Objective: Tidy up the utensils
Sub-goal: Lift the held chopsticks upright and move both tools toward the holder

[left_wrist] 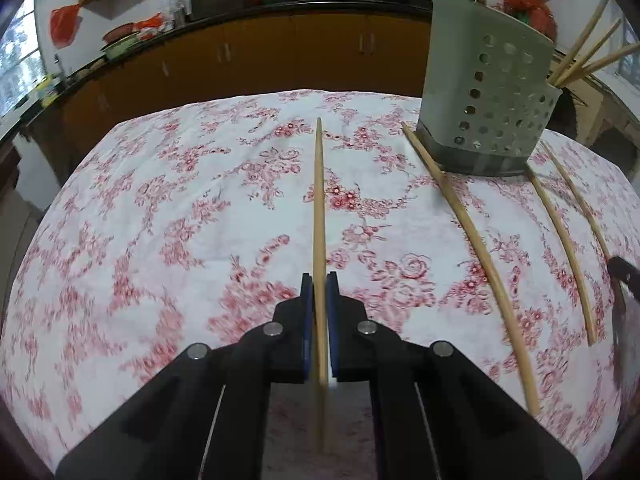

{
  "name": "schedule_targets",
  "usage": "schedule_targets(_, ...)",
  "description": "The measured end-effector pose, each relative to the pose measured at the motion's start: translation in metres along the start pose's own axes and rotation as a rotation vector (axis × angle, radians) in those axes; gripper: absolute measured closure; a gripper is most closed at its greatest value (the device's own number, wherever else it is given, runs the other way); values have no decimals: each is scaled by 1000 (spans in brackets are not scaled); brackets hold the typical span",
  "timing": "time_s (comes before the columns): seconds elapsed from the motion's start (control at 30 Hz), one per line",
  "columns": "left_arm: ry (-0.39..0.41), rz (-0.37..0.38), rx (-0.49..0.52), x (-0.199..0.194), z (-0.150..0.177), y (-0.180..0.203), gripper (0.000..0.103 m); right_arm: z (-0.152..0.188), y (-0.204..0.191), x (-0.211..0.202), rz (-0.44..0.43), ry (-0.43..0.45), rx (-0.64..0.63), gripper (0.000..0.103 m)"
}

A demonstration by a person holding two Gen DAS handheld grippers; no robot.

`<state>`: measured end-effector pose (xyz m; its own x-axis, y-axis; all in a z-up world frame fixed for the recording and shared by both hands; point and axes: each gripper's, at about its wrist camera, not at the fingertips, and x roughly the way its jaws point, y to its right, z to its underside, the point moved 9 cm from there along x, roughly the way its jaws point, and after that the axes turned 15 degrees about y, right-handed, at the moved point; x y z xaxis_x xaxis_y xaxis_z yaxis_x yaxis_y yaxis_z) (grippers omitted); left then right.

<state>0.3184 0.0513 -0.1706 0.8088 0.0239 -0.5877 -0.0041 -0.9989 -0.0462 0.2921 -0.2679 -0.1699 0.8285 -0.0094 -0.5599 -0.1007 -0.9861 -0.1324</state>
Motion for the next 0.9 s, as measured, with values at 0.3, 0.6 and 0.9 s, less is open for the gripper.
schedule_targets(0.3, 0, 69, 2, 1, 1, 2, 77, -1, 2, 1, 12, 4, -9, 95)
schedule_targets(0.6, -3, 57, -6, 3, 1, 1, 72, -1, 2, 2, 10, 4, -5, 95)
schedule_targets(0.9, -3, 57, -14, 1, 1, 0, 71, 0, 2, 2, 9, 4, -3, 95)
